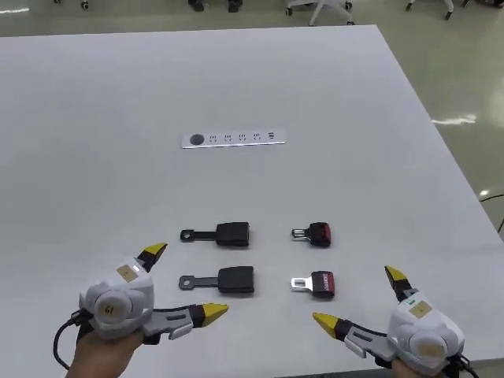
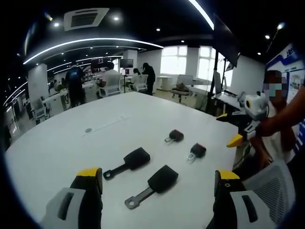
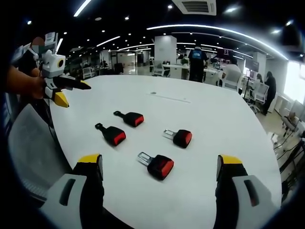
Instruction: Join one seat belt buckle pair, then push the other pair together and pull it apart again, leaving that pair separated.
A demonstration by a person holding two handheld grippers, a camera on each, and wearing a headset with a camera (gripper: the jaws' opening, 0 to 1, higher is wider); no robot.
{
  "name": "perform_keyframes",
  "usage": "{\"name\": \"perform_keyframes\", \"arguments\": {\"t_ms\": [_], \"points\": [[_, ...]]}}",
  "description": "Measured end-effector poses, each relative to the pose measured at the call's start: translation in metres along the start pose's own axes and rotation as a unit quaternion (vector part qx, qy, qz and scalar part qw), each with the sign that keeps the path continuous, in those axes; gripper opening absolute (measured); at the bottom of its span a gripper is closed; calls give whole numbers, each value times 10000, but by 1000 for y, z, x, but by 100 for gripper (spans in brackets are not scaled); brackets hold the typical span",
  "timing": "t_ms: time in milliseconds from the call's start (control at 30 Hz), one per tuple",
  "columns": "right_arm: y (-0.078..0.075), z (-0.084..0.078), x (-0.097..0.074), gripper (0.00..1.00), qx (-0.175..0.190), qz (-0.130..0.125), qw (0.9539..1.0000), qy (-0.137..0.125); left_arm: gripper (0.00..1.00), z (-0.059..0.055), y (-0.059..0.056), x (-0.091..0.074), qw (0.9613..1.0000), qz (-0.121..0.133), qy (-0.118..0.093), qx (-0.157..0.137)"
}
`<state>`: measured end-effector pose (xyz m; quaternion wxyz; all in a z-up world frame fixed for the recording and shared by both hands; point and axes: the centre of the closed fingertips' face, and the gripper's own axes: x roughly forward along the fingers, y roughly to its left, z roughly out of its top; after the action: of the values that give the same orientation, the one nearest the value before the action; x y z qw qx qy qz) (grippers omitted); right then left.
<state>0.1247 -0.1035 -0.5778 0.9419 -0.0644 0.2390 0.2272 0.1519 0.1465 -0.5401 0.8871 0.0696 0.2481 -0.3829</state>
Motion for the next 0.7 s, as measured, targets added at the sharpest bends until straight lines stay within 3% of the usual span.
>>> {"name": "perform_keyframes", "arguments": {"t_ms": [367, 700], "points": [[6, 0, 6, 99, -44, 163, 9999, 38, 100, -1, -6, 3, 9999, -96, 39, 61], [11, -15, 18, 99, -105, 392, 9990, 184, 99, -5, -10, 9, 9995, -225, 136, 150]]}}
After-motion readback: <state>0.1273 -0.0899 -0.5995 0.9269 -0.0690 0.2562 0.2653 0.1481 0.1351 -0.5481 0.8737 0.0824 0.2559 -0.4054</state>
